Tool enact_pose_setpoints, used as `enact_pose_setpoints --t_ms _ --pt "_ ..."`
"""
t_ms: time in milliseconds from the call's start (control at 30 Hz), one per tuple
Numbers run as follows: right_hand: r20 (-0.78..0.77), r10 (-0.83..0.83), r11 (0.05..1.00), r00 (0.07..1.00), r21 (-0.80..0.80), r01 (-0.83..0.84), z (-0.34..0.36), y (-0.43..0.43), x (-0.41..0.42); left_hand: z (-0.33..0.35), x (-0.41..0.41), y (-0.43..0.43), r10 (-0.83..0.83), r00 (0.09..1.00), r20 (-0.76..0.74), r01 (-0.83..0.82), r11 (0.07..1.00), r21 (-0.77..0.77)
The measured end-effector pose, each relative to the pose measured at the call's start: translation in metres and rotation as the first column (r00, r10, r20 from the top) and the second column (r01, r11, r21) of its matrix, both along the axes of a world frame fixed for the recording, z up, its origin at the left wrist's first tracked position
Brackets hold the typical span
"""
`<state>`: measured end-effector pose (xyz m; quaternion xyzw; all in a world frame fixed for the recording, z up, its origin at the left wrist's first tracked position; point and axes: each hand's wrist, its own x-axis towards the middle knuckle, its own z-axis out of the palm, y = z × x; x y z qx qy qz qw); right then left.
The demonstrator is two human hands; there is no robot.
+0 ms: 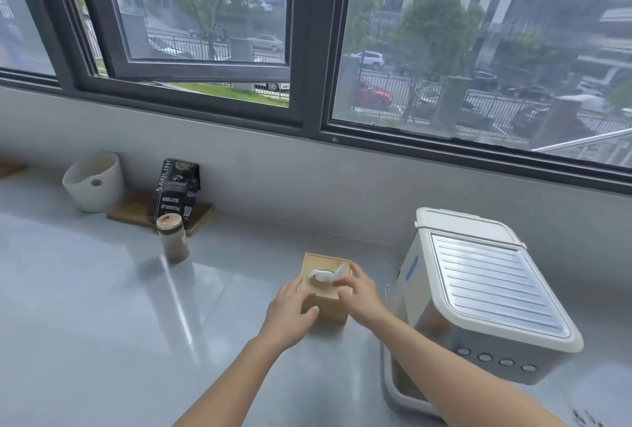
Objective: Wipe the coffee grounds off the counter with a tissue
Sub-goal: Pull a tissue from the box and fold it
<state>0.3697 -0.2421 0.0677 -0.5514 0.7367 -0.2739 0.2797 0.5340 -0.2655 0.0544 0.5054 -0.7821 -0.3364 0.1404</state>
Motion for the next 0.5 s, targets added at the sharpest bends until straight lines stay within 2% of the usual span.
enact_pose_setpoints --t_ms 100,167,233,300,367,500 --pt "0.021 -0.01 1.0 1.0 -0.028 0.011 -0.003 -0.018 -0.002 -0.001 -0.015 -0.024 0.077 0.989 -0.127 -0.068 0.995 0.074" --pt "0.063 -0.05 0.998 0.997 -0.023 0.051 -0.007 -0.029 -0.004 -0.004 -0.026 -0.042 0.122 0.982 -0.144 -0.112 0.991 0.075" --pt "0.065 -0.065 0.998 0.996 0.015 0.064 -0.013 -0.042 -0.006 -0.013 -0.036 -0.06 0.063 0.996 -0.07 -0.062 0.998 0.023" --pt "0.045 -0.049 0.998 0.998 0.043 0.047 -0.024 -0.054 -0.009 -0.026 -0.042 -0.075 -0.036 0.997 0.067 0.039 0.998 -0.041" --pt "0.004 -0.022 0.997 1.0 0.068 0.022 -0.038 -0.062 -0.013 -0.039 -0.047 -0.086 -0.064 0.988 0.139 0.076 0.993 -0.086" --pt "0.02 -0.158 0.987 0.987 -0.015 0.158 -0.062 -0.074 -0.017 -0.056 -0.052 -0.099 0.091 0.995 0.052 -0.079 0.979 -0.189"
